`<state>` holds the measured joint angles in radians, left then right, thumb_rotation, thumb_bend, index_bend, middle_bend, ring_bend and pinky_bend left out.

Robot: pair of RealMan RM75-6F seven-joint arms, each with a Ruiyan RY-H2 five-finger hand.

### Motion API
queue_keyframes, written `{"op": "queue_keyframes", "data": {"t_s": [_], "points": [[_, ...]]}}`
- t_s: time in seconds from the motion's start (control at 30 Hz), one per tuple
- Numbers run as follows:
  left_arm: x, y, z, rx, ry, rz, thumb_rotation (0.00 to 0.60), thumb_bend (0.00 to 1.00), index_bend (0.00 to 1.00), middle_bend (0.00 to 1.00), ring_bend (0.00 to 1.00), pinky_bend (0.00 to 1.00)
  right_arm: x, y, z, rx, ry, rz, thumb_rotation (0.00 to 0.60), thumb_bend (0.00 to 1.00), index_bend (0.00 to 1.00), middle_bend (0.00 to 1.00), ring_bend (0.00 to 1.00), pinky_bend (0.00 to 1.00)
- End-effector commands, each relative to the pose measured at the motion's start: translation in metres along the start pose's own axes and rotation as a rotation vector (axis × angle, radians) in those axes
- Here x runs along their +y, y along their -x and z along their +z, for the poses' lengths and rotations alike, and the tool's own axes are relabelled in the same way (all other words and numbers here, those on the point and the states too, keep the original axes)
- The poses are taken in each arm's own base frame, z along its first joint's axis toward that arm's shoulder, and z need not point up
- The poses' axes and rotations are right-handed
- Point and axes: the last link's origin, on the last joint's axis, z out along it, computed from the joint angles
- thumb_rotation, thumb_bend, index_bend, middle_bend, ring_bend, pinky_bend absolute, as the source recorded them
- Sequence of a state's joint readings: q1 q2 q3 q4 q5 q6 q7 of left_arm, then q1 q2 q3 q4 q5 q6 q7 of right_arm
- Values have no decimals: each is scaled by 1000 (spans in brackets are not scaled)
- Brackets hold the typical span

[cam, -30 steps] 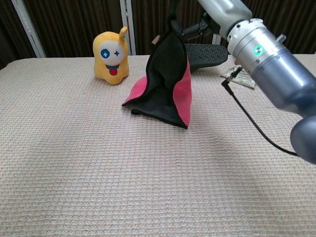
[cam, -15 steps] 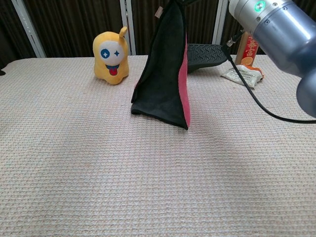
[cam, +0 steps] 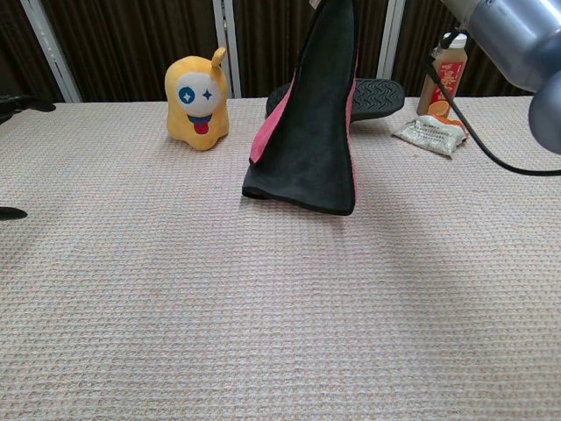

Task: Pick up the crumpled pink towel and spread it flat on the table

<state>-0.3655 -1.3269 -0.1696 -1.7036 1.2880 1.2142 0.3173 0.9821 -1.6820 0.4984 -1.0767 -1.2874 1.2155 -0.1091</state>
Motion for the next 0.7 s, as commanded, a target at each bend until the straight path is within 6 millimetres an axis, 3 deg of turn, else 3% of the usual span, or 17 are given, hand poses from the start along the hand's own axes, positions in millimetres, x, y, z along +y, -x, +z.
{"op": "queue_keyframes", "data": {"t_s": [0.03, 0.27, 0.47, 0.7], "points": [[16, -2, 11, 27, 10, -35, 600, 26, 0, 0, 0, 0, 2, -4, 2, 9, -6, 3, 600, 505, 622, 225, 134, 179], [61, -13, 48, 120, 37, -161, 600, 100, 36, 0, 0, 0, -3, -14, 1, 29, -37, 4, 600, 504, 622, 225, 134, 179], [96, -15, 80, 214, 55, -169, 600, 4, 0, 0, 0, 0, -7, -24, -2, 47, -48, 3, 600, 505, 622, 225, 134, 188], [135, -4, 104, 285, 70, -205, 600, 0, 0, 0, 0, 0, -16, -37, -9, 57, -74, 2, 600, 505, 622, 225, 134, 188]]}}
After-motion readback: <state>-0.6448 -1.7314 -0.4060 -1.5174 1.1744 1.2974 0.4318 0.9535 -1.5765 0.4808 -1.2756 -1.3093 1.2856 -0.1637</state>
